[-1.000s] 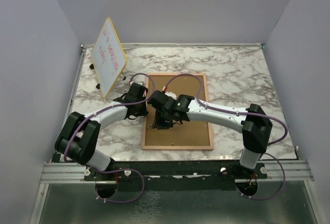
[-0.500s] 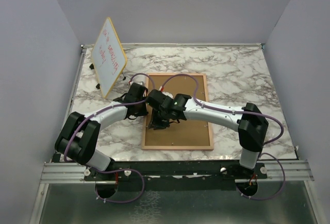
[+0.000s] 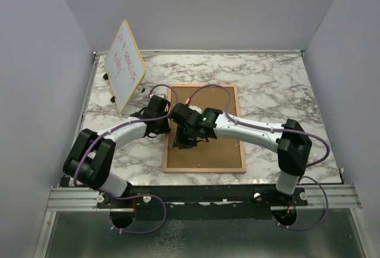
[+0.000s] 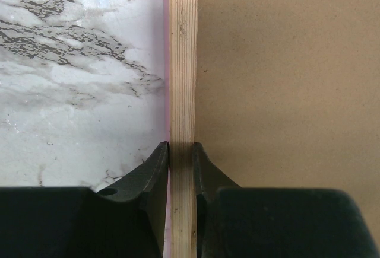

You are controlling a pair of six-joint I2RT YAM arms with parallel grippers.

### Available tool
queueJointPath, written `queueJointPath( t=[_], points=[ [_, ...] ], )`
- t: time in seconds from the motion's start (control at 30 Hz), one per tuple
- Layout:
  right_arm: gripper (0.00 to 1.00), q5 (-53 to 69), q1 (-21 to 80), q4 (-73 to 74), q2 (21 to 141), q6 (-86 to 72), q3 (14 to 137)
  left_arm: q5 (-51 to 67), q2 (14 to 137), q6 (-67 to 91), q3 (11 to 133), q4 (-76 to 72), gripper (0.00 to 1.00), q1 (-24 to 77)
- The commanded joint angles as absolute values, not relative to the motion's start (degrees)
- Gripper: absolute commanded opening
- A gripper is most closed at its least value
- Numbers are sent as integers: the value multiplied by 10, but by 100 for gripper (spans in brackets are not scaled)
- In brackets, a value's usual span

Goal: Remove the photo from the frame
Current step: Release the photo frame item from the photo frame.

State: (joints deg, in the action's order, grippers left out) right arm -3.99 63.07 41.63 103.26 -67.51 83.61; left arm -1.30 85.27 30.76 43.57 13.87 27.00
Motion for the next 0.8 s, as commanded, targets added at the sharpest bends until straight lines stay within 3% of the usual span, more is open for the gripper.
queueJointPath(
  t=[0.0,0.77],
  points=[
    [1,-58,635,431,1022,-685,827,16,846,308,428,140,0,272],
    [1,-52,635,455,1037,-684,839,18,848,304,432,143,0,272]
  ],
)
